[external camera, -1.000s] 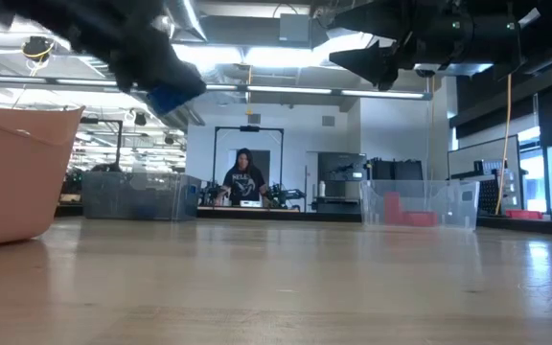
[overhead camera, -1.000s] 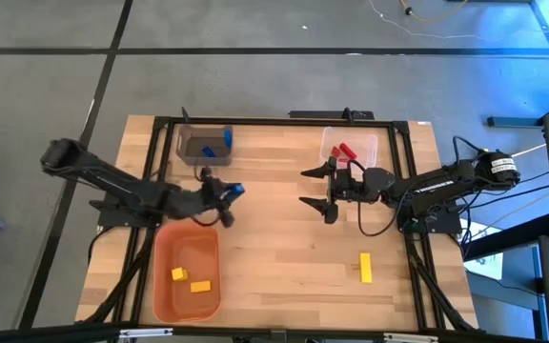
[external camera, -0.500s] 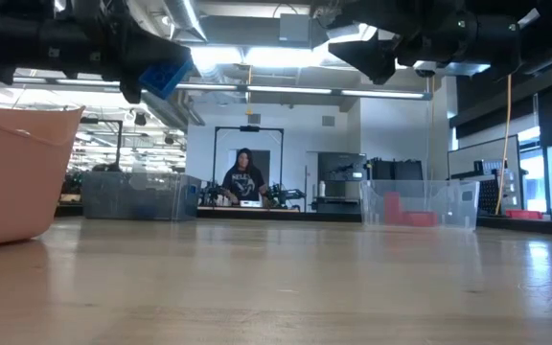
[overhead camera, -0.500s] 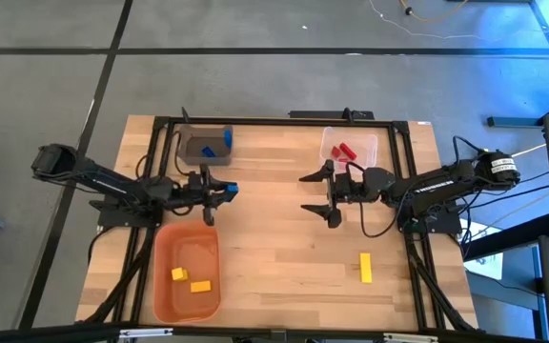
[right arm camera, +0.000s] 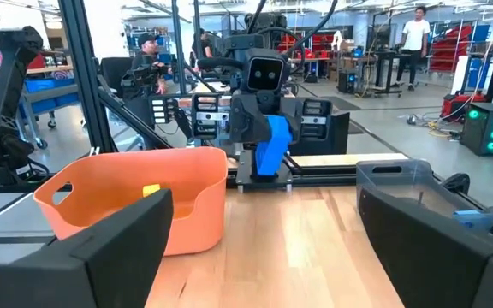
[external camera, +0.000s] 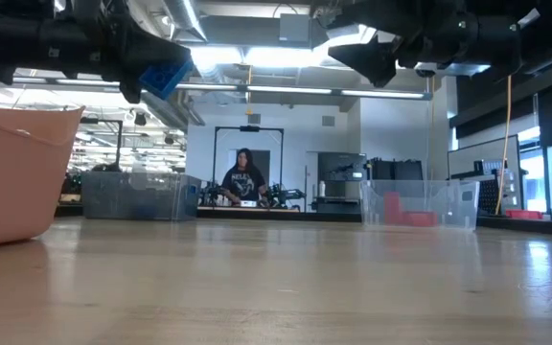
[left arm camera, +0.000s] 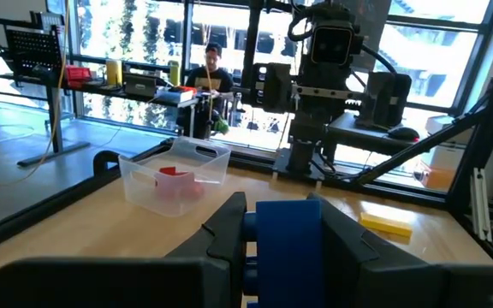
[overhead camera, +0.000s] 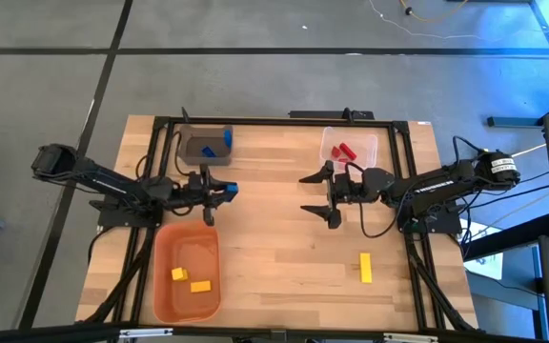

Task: Sort & place blocks by color
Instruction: Put the blue gamepiece into the black bin, then return to Home Position

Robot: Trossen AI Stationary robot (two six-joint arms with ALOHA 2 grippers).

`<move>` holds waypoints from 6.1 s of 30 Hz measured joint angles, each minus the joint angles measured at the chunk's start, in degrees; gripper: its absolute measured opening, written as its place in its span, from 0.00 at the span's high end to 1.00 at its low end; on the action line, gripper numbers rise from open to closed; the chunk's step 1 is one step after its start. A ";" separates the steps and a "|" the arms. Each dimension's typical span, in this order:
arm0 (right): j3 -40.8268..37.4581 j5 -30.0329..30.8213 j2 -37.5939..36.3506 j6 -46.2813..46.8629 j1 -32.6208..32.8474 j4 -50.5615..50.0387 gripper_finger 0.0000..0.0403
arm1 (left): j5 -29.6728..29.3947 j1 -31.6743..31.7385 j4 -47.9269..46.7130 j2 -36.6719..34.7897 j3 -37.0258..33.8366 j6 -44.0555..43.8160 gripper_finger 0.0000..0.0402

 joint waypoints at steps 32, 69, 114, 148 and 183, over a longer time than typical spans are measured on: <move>0.00 3.67 0.05 0.01 0.00 -0.91 0.07 | -5.08 43.61 -52.64 17.00 22.30 -18.03 0.79; 0.00 3.57 0.04 0.05 0.00 -1.02 0.07 | 11.66 12.45 -38.93 -4.00 19.30 -5.56 0.50; -0.04 5.59 -11.52 3.08 0.41 -15.02 0.07 | 0.58 -5.68 -34.16 -36.61 -4.90 10.51 0.95; -0.02 6.12 -21.04 1.46 1.97 -29.50 0.07 | 10.70 3.39 -52.57 -55.60 -8.28 7.76 1.00; -20.92 18.36 -43.89 4.34 -0.22 -21.03 0.14 | 10.20 3.39 -52.59 -55.60 -8.28 7.89 1.00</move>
